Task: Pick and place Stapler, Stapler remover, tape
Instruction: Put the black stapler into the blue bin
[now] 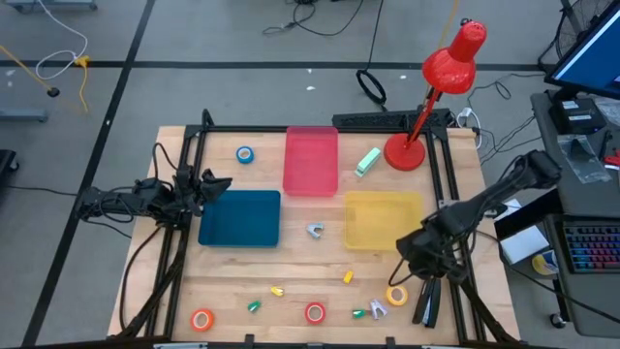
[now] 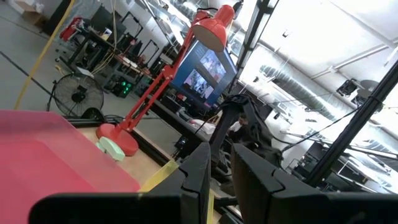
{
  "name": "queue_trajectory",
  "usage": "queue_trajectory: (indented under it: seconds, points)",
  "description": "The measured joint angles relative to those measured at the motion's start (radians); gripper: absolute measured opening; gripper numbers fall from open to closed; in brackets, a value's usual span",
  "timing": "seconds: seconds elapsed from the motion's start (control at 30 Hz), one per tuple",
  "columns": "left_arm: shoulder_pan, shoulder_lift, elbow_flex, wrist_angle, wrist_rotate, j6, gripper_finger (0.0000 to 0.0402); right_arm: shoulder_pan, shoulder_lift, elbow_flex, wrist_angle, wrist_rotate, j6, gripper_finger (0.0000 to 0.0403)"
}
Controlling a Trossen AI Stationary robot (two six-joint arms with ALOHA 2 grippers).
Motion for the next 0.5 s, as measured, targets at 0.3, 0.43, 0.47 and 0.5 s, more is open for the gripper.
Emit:
queue_trajectory:
  seconds: [0.3,0.43,0.47,0.5]
  points:
    - [0.0,0.0,0.0,0.0,0.0,-0.008,0.0065,0.081,0.063,0.0,0.038,0.034,-0.005,0.0153]
    - [0.0,0.0,0.0,0.0,0.002,-0.008,0.0065,0.116,0.08,0.0,0.061,0.109,-0.022,0.0175]
    - [0.0,0.0,0.0,0.0,0.003,-0.008,0.0065,0.122,0.087,0.0,0.066,0.108,-0.027,0.0178]
    - [0.0,0.0,0.0,0.0,0.003,-0.008,0.0065,0.129,0.093,0.0,0.075,0.109,-0.028,0.018]
